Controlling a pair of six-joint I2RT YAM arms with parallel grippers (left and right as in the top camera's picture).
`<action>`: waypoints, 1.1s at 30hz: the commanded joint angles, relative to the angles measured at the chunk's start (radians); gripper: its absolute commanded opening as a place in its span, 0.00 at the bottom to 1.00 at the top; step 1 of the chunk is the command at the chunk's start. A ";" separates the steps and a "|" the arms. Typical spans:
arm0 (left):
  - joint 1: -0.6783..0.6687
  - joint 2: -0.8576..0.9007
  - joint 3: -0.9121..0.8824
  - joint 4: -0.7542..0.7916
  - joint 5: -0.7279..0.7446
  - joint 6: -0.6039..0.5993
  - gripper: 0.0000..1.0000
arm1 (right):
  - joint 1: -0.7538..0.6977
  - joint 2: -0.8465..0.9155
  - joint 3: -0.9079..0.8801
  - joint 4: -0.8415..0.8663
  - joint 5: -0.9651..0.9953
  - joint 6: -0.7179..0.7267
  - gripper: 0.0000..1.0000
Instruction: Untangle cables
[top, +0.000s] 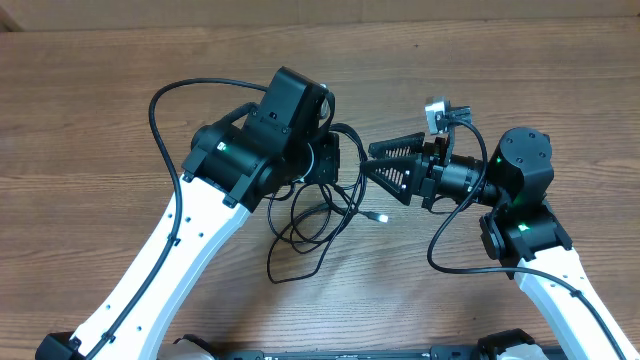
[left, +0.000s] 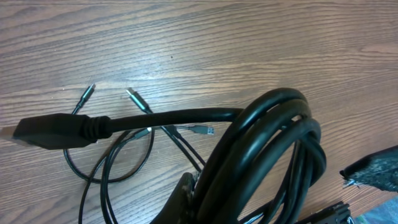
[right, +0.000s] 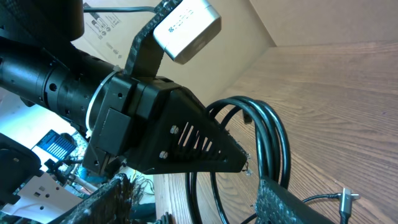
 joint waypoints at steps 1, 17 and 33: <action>-0.016 0.008 0.010 0.009 0.013 0.021 0.04 | -0.002 -0.005 0.007 -0.005 -0.008 -0.009 0.62; -0.063 0.008 0.010 0.015 -0.010 0.000 0.04 | -0.002 -0.005 0.007 -0.033 0.010 -0.043 0.65; -0.063 0.008 0.010 0.000 -0.020 -0.001 0.04 | -0.001 -0.005 0.007 -0.039 0.047 -0.086 0.66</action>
